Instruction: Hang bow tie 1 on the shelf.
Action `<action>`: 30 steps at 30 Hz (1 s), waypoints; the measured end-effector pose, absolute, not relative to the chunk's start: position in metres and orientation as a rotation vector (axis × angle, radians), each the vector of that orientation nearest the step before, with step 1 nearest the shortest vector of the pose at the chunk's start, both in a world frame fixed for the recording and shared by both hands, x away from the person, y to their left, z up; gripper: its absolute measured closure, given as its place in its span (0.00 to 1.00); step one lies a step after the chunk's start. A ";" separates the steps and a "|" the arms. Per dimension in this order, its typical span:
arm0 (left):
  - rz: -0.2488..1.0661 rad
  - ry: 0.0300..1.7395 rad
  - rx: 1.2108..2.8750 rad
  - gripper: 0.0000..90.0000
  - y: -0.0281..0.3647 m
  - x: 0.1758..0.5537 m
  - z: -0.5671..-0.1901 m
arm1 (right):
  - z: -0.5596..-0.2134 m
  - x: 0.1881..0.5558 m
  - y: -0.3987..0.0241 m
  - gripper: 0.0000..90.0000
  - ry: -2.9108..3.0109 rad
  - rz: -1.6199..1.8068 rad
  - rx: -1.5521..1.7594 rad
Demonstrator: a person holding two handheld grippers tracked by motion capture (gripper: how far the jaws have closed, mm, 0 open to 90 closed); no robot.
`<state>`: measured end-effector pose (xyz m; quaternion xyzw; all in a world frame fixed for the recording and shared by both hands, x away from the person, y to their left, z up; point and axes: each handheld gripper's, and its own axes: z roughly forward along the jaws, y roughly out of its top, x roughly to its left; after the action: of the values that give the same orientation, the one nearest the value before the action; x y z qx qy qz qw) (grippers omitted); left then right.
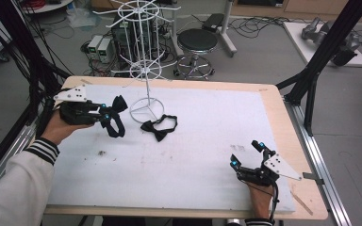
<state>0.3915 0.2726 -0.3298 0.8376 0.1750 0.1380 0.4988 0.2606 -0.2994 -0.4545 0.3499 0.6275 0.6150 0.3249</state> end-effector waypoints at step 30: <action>0.458 0.493 1.856 0.83 0.273 0.398 -0.287 | -0.455 0.261 -0.299 0.04 1.645 1.613 0.920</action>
<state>0.3984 0.2725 -0.2866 0.7843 0.2083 0.1935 0.5513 0.2605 -0.2994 -0.4546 0.3509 0.6272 0.6151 0.3244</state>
